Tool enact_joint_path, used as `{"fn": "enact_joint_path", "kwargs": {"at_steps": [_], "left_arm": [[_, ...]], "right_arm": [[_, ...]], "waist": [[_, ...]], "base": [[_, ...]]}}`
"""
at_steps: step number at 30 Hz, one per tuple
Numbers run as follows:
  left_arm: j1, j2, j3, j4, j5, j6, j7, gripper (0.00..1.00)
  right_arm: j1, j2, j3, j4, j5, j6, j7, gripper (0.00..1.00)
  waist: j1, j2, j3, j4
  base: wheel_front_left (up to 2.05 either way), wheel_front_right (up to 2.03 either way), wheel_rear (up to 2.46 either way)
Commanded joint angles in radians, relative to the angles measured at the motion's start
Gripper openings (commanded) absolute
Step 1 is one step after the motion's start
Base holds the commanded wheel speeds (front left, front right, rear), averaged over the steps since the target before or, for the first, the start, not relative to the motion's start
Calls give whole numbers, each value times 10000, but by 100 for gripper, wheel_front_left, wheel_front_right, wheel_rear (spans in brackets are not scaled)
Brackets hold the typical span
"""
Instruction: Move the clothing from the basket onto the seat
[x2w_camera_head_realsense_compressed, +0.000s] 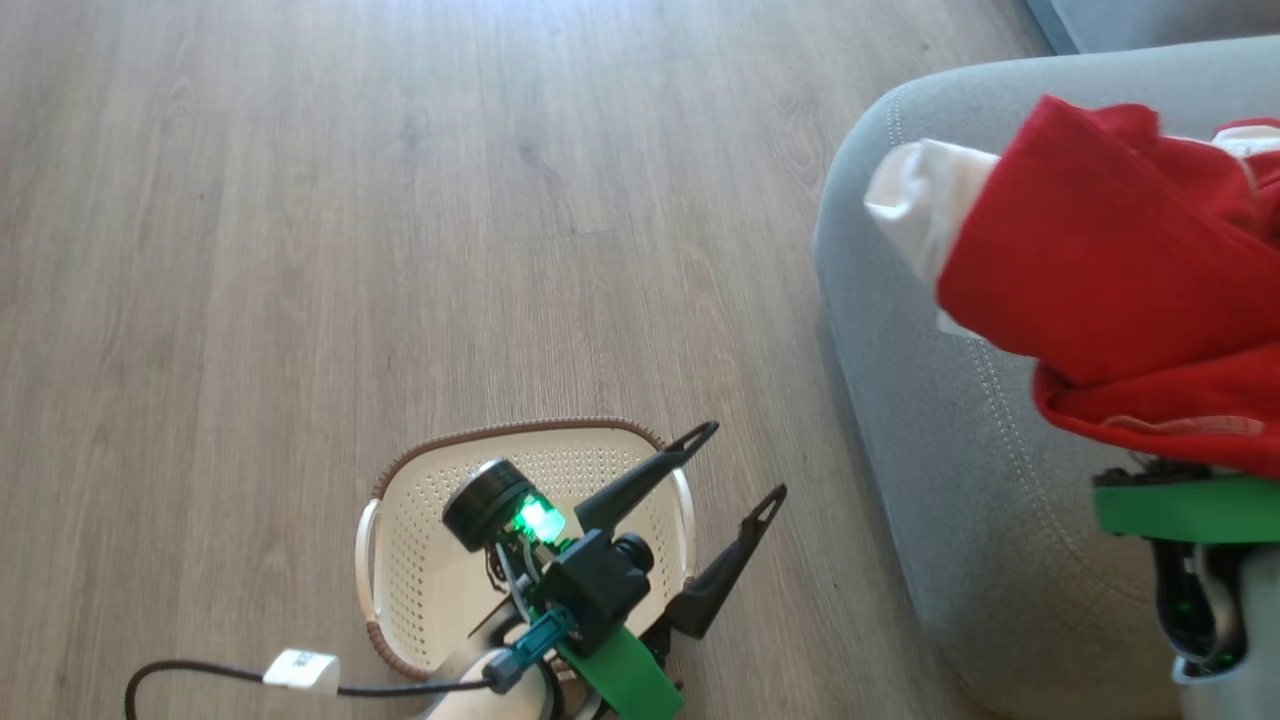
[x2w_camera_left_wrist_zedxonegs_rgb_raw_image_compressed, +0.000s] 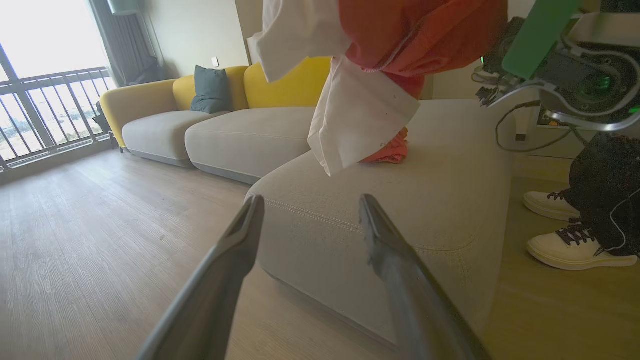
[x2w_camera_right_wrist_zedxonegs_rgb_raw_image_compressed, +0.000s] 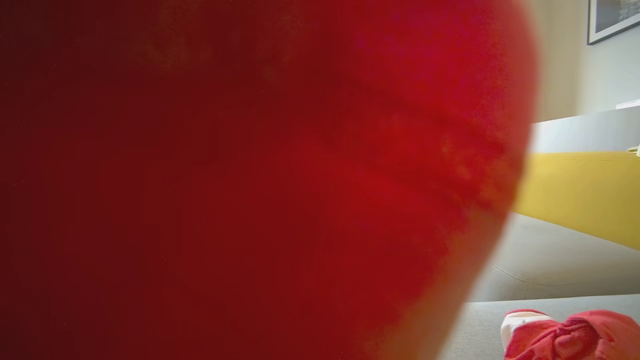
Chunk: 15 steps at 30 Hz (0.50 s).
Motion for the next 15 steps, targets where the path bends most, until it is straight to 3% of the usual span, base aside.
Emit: {"fn": "enact_joint_path", "kwargs": {"at_steps": [1, 15], "left_arm": [[-237, 63, 268, -288, 53, -9, -49, 100], [143, 424, -44, 312, 92, -9, -49, 100]], "right_arm": [[-138, -160, 39, -402, -5, -4, -65, 0], [201, -96, -873, -526, -168, -4, -65, 0]], "waist": [[0, 0, 22, -39], [0, 0, 162, -637]], "base": [[0, 0, 0], [0, 0, 0]]}}
